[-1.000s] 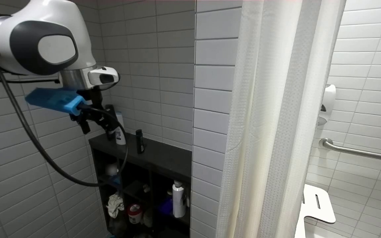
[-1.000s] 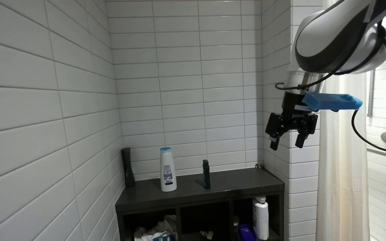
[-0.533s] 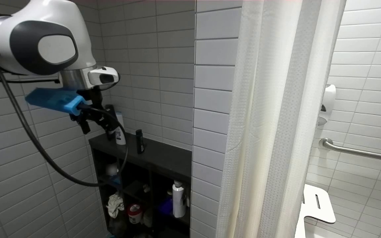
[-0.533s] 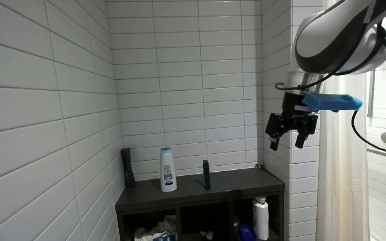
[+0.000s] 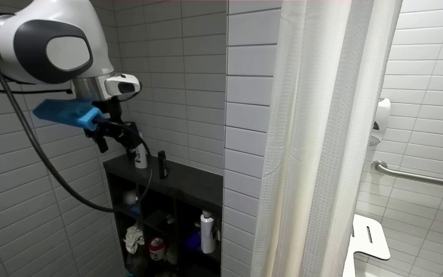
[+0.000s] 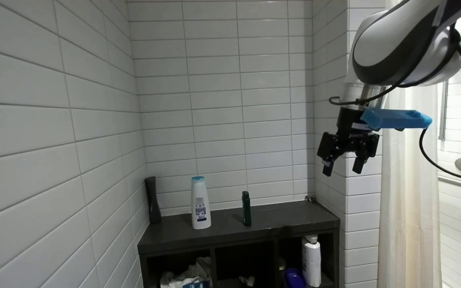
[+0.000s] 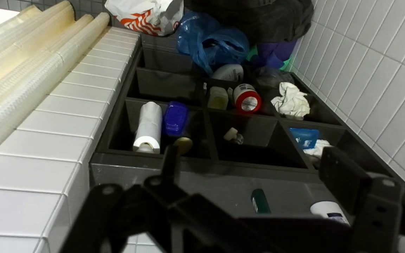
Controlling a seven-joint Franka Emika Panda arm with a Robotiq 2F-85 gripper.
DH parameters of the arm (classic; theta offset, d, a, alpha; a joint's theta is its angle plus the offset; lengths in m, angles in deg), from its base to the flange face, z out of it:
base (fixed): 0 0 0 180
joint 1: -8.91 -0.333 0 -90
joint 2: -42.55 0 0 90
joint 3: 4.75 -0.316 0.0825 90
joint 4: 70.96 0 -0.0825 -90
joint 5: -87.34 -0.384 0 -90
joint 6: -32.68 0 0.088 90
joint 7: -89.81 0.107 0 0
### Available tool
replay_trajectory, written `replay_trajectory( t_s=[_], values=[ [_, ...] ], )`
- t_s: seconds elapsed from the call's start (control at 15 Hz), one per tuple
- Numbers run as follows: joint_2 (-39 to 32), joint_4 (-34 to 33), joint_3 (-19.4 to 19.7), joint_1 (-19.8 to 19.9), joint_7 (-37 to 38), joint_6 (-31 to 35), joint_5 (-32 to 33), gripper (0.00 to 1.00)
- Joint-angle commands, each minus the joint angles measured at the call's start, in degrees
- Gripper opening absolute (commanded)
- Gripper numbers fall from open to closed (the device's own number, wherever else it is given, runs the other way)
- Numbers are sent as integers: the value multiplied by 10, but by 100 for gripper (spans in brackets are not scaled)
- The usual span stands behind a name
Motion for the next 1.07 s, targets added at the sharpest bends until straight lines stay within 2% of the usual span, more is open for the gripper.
replay_trajectory(
  t_s=[0.0,1.0],
  values=[
    [-24,-35,3,16,-10,0,18,100],
    [-179,-177,53,6,-173,-42,5,100]
  ],
)
